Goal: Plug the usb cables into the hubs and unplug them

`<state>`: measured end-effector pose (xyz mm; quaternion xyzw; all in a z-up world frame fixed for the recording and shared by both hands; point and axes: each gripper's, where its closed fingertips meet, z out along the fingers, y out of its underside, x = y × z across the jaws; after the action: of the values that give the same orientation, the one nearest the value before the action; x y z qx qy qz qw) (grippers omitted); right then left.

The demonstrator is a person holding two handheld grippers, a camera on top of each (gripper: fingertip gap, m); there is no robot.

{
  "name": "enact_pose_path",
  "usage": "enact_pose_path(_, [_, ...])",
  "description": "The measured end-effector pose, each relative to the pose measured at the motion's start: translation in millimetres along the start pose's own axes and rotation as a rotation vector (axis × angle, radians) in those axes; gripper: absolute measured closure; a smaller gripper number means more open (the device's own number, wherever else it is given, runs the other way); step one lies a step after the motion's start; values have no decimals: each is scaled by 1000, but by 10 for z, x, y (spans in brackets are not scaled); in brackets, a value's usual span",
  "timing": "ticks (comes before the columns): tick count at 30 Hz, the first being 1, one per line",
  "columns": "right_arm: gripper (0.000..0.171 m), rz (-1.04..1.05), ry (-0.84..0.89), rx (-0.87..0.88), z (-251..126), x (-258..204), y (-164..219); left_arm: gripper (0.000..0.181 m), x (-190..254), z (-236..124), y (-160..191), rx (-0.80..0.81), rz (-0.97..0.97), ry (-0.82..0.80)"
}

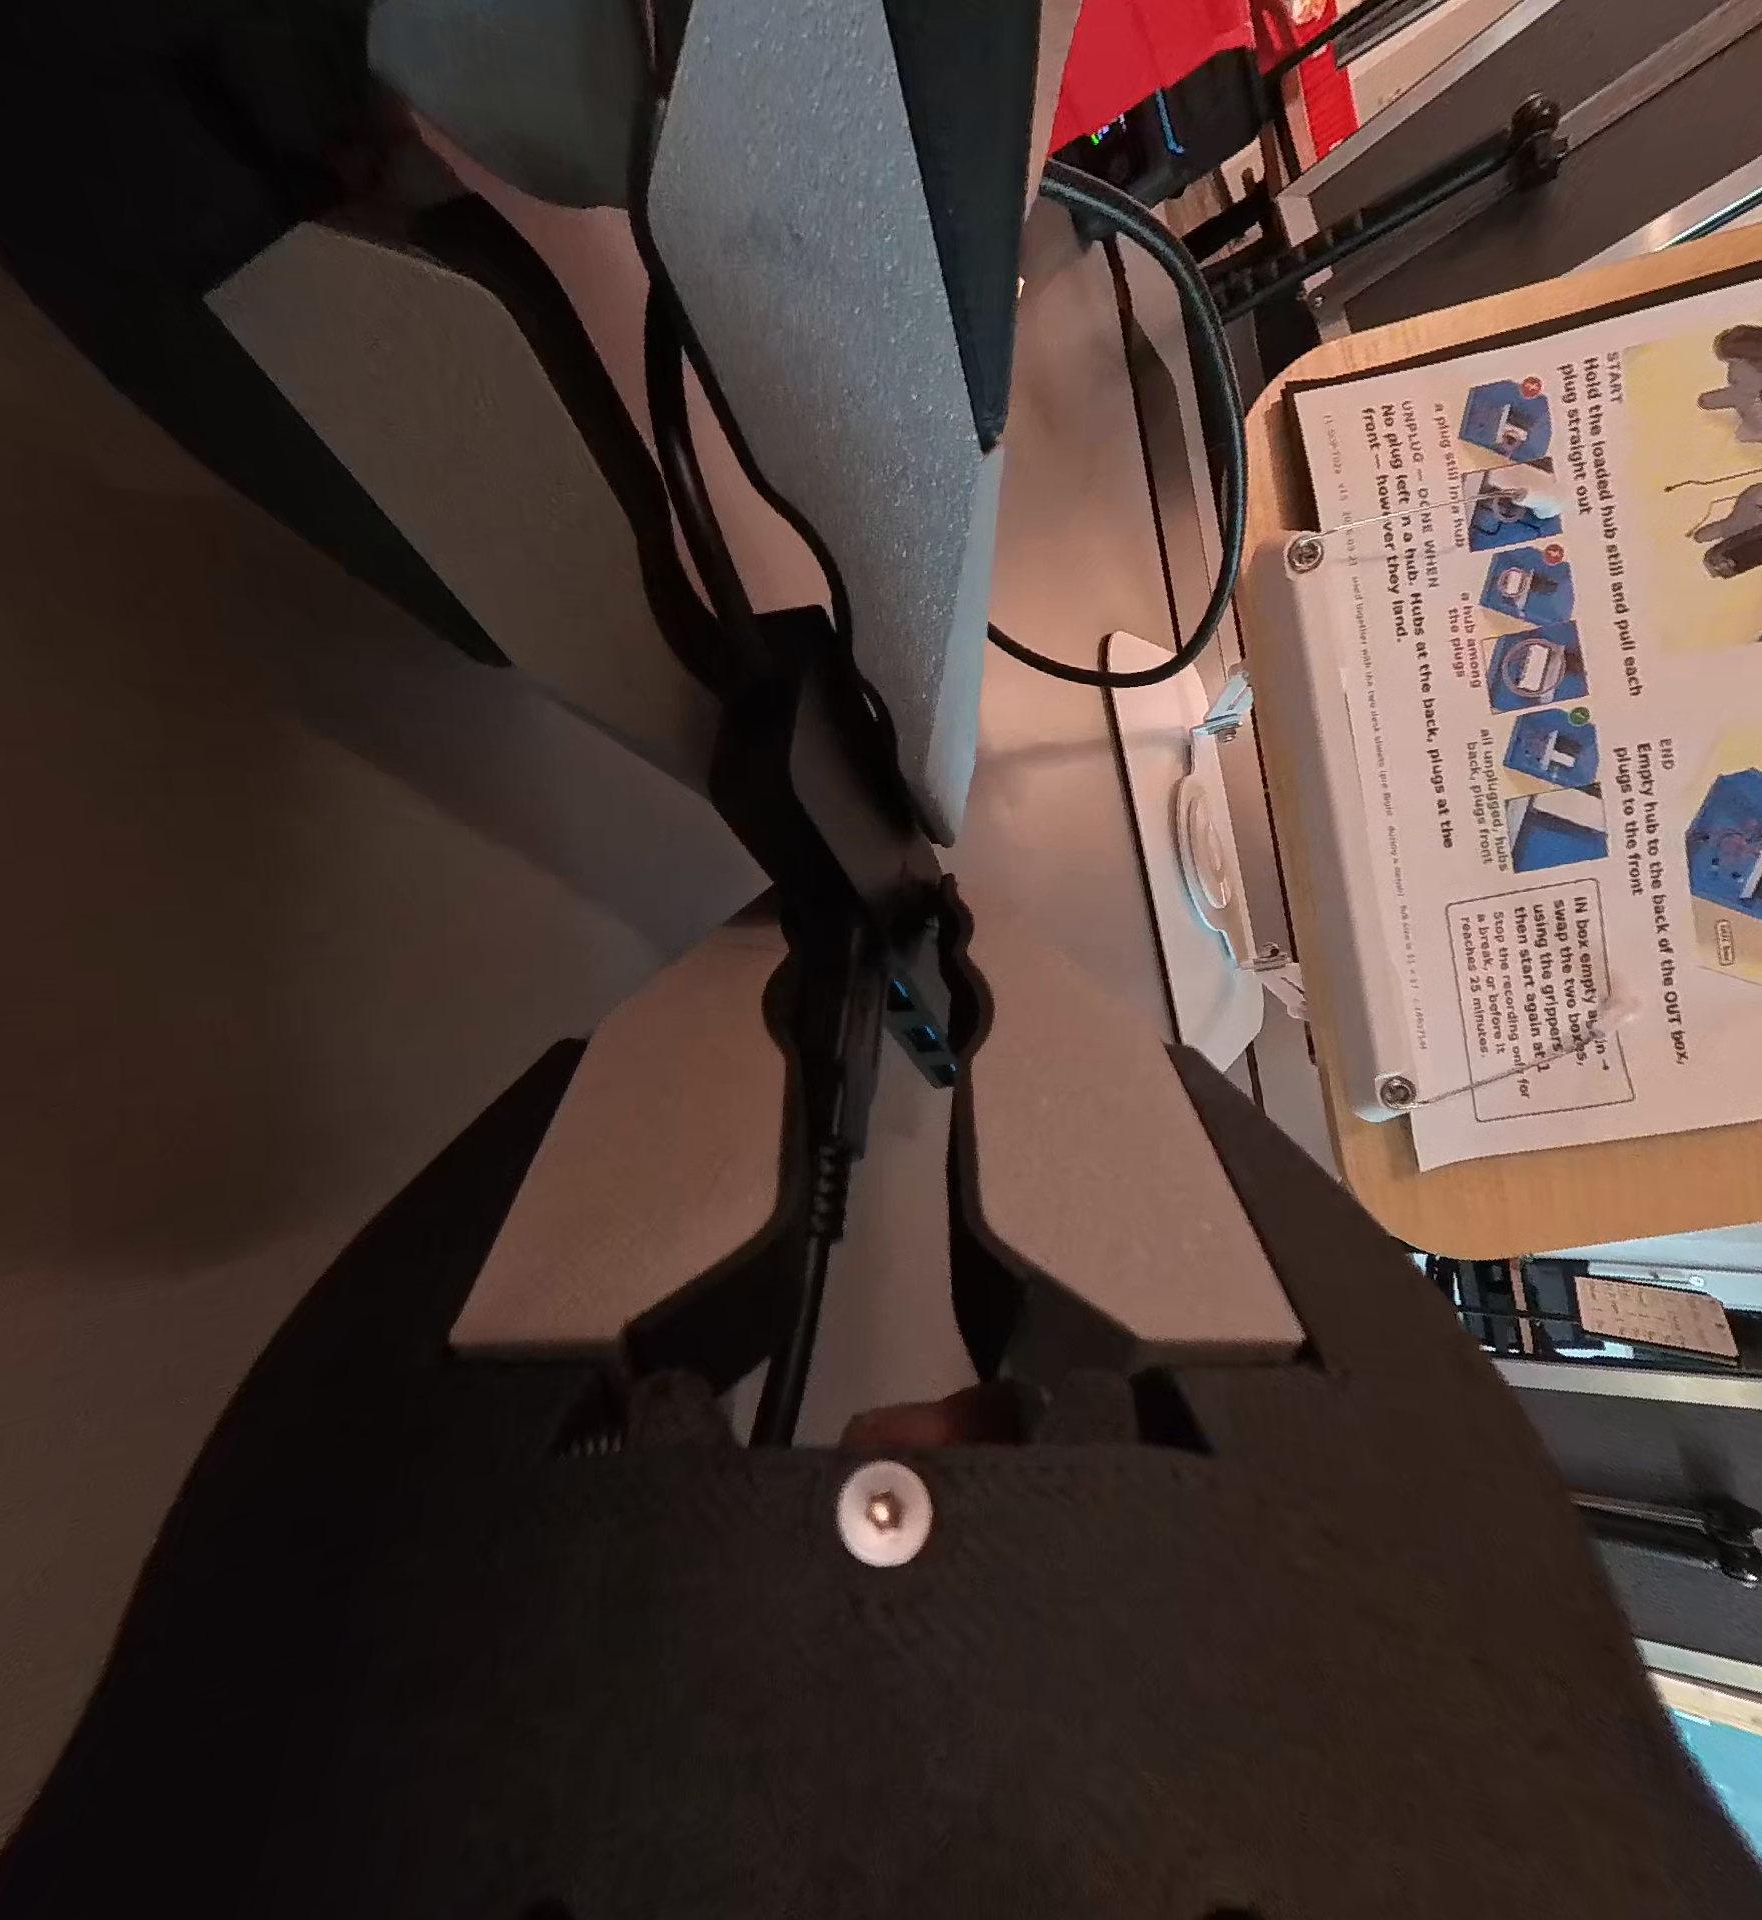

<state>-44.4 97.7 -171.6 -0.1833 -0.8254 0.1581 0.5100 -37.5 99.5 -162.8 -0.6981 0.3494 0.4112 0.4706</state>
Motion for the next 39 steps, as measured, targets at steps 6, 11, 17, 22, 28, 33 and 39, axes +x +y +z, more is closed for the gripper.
enact_pose_path(6, [149, 15, -2, 5, 2, 8, -5, 169, -21, 0, 5, -6, 30, -22])
enact_pose_path(11, [148, 18, -4, 1, 4, 8, 1, 169, -21, 5, 14, -11, 43, -27])
enact_pose_path(17, [148, 22, -6, -6, 10, 15, 13, 169, -25, 10, 22, -15, 48, -35])
enact_pose_path(22, [148, 28, -8, -13, 16, 20, 27, 169, -23, 15, 30, -22, 70, -44])
enact_pose_path(28, [148, 50, -12, -23, 25, 34, 47, 170, -28, 16, 36, -27, 86, -54])
enact_pose_path(33, [148, 61, -10, -30, 29, 47, 66, 170, -33, 16, 38, -29, 94, -60])
enact_pose_path(39, [147, 72, -13, -35, 35, 54, 78, 170, -34, 19, 41, -30, 97, -62])
